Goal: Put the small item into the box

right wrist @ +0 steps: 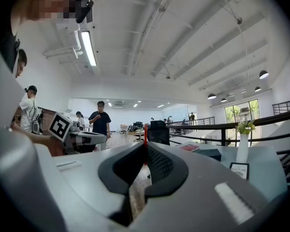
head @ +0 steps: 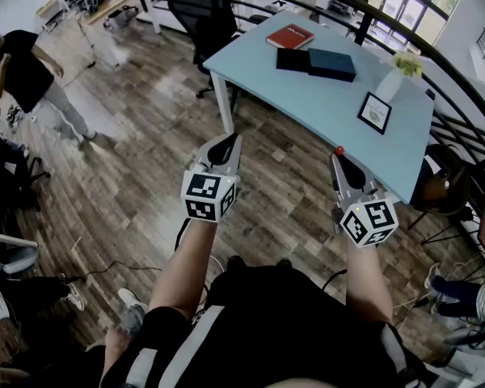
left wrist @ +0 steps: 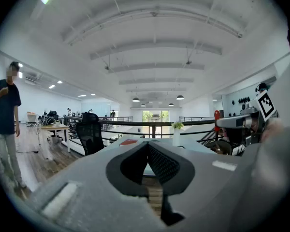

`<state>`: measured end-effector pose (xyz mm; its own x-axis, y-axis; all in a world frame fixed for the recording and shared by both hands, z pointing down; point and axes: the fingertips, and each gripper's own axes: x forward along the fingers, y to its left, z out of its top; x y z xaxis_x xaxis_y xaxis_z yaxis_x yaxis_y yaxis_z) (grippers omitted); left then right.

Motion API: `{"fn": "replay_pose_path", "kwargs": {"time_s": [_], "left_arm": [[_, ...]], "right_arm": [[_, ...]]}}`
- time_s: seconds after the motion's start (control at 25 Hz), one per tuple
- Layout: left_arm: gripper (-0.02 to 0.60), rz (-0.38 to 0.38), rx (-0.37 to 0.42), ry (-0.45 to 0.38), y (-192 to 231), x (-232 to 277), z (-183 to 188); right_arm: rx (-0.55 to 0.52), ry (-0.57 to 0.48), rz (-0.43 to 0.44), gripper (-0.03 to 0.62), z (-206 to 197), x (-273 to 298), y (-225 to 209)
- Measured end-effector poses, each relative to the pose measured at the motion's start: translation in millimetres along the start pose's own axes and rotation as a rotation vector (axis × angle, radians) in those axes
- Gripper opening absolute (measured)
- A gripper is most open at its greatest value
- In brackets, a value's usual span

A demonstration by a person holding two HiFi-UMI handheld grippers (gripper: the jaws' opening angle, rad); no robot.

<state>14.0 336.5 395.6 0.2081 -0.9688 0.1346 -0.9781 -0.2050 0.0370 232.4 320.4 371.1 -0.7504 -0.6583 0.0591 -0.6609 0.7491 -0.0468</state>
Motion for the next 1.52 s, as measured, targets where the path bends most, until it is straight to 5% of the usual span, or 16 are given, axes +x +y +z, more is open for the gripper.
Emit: {"fn": "replay_pose_path", "kwargs": {"time_s": [0.72,1.04,1.52], "left_arm": [[0.003,-0.034,-0.058,0.066,-26.6,-15.2,-33.6],[0.003,-0.079,-0.040,0.059,-80.6,18.6,-26.2],[0.003,-0.013,-0.041,0.099,-114.5,24.2,-39.8]], "right_arm": [[0.111,0.033,0.023,0.011,-30.9,-28.5,18.4],[0.122,0.019,0.014,0.012,-25.8,-61.2,-19.7],[0.190,0.049,0.108,0.012,-53.4,-68.7,-50.8]]}}
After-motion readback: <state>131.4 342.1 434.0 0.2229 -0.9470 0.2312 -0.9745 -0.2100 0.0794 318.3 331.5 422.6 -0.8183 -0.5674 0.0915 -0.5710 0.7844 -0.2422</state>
